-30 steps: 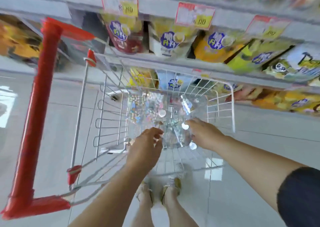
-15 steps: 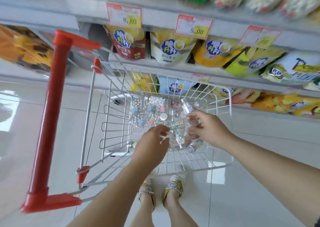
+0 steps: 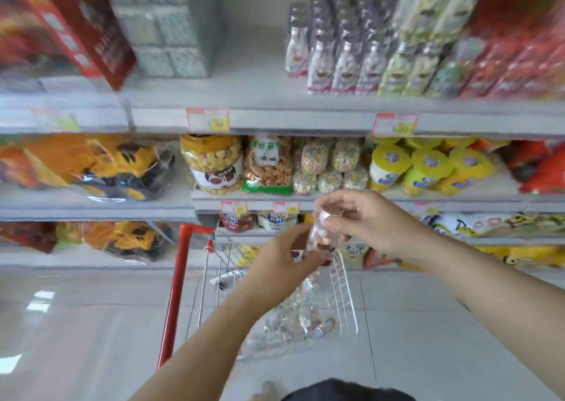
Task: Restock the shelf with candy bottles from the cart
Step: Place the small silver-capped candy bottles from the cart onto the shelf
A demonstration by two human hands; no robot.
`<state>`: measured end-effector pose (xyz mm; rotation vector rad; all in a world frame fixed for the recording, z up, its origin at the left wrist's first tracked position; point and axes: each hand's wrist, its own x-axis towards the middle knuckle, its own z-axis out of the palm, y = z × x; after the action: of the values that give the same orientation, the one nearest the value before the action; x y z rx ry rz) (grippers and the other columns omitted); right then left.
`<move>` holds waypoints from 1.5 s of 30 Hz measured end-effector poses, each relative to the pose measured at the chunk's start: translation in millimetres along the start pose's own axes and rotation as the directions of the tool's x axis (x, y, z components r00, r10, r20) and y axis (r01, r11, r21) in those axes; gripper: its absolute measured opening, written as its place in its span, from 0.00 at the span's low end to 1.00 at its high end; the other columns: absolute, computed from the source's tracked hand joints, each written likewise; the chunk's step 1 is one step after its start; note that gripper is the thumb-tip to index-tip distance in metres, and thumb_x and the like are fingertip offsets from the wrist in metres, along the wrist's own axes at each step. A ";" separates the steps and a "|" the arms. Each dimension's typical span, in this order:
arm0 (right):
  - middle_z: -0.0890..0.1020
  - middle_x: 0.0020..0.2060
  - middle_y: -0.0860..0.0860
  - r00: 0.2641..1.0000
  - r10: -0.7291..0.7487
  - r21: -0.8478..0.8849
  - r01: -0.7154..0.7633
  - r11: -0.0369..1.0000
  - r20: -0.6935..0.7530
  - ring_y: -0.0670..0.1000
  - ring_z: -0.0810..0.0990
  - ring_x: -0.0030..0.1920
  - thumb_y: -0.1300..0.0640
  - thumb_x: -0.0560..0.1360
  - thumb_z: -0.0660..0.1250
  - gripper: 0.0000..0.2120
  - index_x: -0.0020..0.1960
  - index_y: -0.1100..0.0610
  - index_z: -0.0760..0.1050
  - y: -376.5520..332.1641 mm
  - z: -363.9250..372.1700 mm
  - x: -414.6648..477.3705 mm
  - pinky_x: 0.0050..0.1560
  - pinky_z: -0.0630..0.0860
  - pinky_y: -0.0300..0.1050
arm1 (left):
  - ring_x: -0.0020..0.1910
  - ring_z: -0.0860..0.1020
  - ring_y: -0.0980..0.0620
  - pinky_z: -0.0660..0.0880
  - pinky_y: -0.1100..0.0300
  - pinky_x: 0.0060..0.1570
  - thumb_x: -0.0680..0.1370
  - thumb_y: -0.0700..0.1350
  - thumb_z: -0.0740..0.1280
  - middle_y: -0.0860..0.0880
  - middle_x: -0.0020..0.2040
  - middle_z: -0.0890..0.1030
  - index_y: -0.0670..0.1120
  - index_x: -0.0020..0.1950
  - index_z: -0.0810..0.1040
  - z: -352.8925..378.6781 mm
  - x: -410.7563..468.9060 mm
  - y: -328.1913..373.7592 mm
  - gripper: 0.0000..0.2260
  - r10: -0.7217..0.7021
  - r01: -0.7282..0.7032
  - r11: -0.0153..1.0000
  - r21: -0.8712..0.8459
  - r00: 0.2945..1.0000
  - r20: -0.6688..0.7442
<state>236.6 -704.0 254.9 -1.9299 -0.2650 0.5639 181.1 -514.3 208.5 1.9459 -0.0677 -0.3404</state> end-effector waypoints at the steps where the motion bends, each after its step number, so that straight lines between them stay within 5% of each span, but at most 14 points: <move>1: 0.84 0.56 0.47 0.999 -0.027 -0.019 0.026 0.999 -0.021 0.46 0.82 0.56 0.58 0.77 0.71 0.13 0.59 0.47 0.78 -15.6 -3.8 -2.6 0.57 0.79 0.45 | 0.52 0.81 0.62 0.77 0.54 0.58 0.77 0.48 0.71 0.59 0.51 0.84 0.58 0.62 0.77 -9.0 1.0 13.6 0.14 0.031 -0.031 0.999 0.014 0.999 -0.006; 4: 0.83 0.55 0.42 0.990 -0.109 -0.108 0.099 0.989 -0.090 0.44 0.81 0.55 0.54 0.76 0.72 0.14 0.59 0.42 0.78 -55.3 -12.7 -3.3 0.62 0.76 0.46 | 0.52 0.79 0.67 0.77 0.61 0.57 0.77 0.50 0.71 0.62 0.52 0.82 0.58 0.64 0.75 -41.5 6.4 45.7 0.16 0.086 -0.081 0.991 0.108 0.996 -0.036; 8: 0.82 0.49 0.37 0.972 -0.129 -0.135 0.103 0.985 -0.197 0.37 0.80 0.48 0.53 0.76 0.72 0.18 0.65 0.45 0.75 -86.8 -25.3 12.1 0.52 0.75 0.38 | 0.52 0.79 0.64 0.78 0.60 0.54 0.76 0.53 0.71 0.62 0.53 0.81 0.58 0.66 0.74 -87.8 31.3 73.2 0.19 0.177 -0.154 0.968 0.197 0.979 -0.103; 13: 0.71 0.69 0.47 0.943 -0.054 -0.486 -0.120 0.866 -0.329 0.50 0.75 0.65 0.49 0.79 0.68 0.25 0.73 0.51 0.69 -90.7 -42.0 54.8 0.58 0.73 0.42 | 0.51 0.82 0.58 0.79 0.65 0.40 0.74 0.52 0.74 0.56 0.54 0.83 0.53 0.64 0.73 -137.4 92.2 100.6 0.20 0.208 -0.183 0.975 0.129 0.954 -0.216; 16: 0.62 0.77 0.51 0.939 -0.053 -0.654 -0.195 0.731 -0.340 0.53 0.62 0.75 0.49 0.79 0.67 0.29 0.77 0.54 0.63 -83.8 -48.4 79.1 0.73 0.62 0.49 | 0.54 0.80 0.54 0.78 0.59 0.50 0.74 0.55 0.74 0.56 0.58 0.80 0.50 0.67 0.72 -150.9 136.6 108.6 0.25 0.243 -0.194 0.954 0.229 0.947 -0.212; 19: 0.58 0.78 0.51 0.938 -0.053 -0.719 -0.226 0.658 -0.344 0.52 0.55 0.78 0.49 0.80 0.65 0.31 0.79 0.55 0.59 -78.9 -54.6 94.0 0.77 0.57 0.50 | 0.55 0.78 0.52 0.75 0.57 0.51 0.76 0.55 0.72 0.55 0.58 0.77 0.49 0.70 0.68 -153.3 173.0 114.5 0.27 0.246 -0.183 0.939 0.292 0.949 -0.196; 26: 0.66 0.74 0.49 0.938 -0.067 -0.782 -0.241 0.575 -0.339 0.51 0.63 0.73 0.48 0.80 0.64 0.28 0.77 0.53 0.62 -75.4 -61.9 101.9 0.69 0.69 0.51 | 0.48 0.79 0.53 0.71 0.64 0.38 0.76 0.49 0.72 0.49 0.60 0.76 0.49 0.67 0.69 -140.9 226.0 106.9 0.22 0.233 -0.175 0.918 0.356 0.964 -0.126; 30: 0.65 0.74 0.49 0.939 -0.074 -0.778 -0.232 0.583 -0.336 0.51 0.61 0.74 0.48 0.80 0.64 0.28 0.77 0.53 0.62 -74.1 -62.4 101.2 0.70 0.68 0.52 | 0.47 0.80 0.54 0.79 0.52 0.50 0.75 0.49 0.73 0.51 0.57 0.78 0.48 0.67 0.69 -135.2 235.3 99.2 0.23 0.219 -0.172 0.917 0.359 0.971 -0.093; 40: 0.71 0.70 0.49 0.938 -0.149 -0.850 -0.206 0.484 -0.313 0.53 0.67 0.69 0.46 0.79 0.63 0.28 0.76 0.52 0.62 -81.4 -59.7 110.7 0.70 0.66 0.50 | 0.45 0.80 0.59 0.77 0.59 0.46 0.75 0.48 0.74 0.57 0.51 0.78 0.49 0.64 0.71 -137.6 233.7 98.0 0.20 0.204 -0.161 0.932 0.325 0.974 -0.103; 45: 0.75 0.66 0.51 0.949 -0.157 -0.854 -0.164 0.495 -0.273 0.54 0.71 0.66 0.48 0.79 0.64 0.26 0.74 0.54 0.65 -90.4 -50.4 125.6 0.69 0.66 0.53 | 0.47 0.81 0.56 0.80 0.52 0.50 0.75 0.48 0.74 0.55 0.54 0.80 0.49 0.65 0.72 -136.8 232.0 98.4 0.21 0.211 -0.163 0.934 0.316 0.970 -0.123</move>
<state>376.6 -652.9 320.2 -2.9962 -0.3844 0.0510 450.8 -477.9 299.0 2.2445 -0.2144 -0.0503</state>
